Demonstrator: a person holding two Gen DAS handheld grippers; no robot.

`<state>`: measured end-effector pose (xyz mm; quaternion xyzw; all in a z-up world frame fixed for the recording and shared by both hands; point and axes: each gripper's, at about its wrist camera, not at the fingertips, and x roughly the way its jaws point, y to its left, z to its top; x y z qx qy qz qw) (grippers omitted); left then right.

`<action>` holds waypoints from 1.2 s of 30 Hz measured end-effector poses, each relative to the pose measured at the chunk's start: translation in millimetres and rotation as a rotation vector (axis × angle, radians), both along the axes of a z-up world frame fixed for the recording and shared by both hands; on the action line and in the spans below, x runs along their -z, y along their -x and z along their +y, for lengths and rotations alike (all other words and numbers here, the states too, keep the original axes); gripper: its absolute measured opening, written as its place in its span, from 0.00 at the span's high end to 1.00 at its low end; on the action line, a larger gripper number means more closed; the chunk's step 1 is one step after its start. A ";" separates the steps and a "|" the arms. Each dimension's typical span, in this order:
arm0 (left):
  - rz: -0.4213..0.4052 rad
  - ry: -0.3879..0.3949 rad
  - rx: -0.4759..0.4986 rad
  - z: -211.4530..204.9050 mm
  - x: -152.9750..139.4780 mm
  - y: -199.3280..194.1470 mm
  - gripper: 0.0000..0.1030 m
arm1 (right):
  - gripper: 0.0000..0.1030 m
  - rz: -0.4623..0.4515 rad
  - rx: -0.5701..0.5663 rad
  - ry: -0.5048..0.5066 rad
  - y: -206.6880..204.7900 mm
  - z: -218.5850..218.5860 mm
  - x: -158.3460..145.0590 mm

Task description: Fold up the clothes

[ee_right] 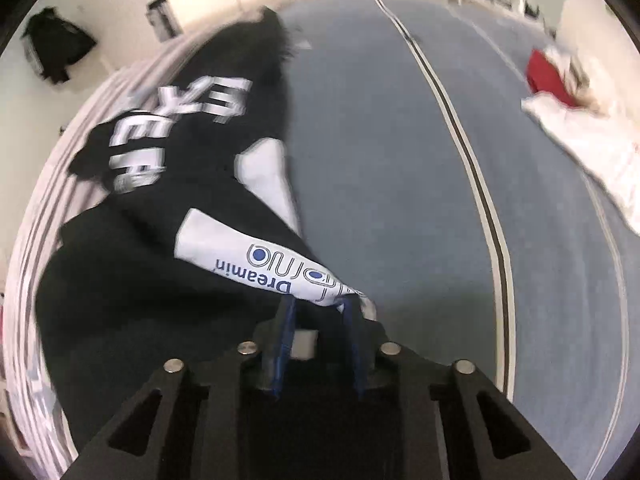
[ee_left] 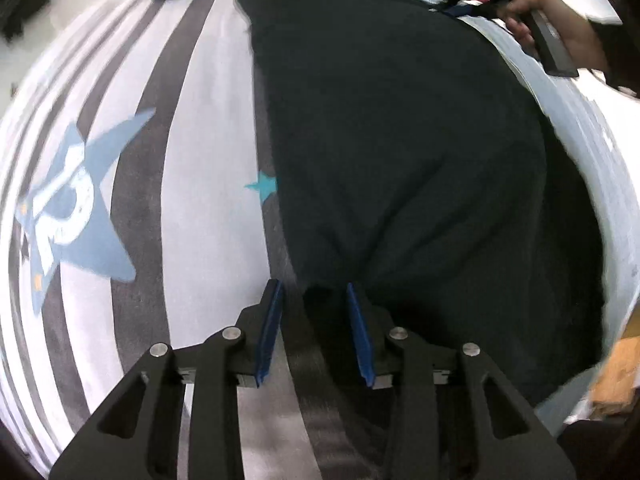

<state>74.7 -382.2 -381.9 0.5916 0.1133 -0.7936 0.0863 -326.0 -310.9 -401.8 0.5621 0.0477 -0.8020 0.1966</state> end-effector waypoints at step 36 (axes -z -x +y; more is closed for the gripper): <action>0.297 0.080 -0.008 -315.2 -99.2 413.8 0.98 | 0.29 0.202 0.272 -0.196 46.4 114.6 22.0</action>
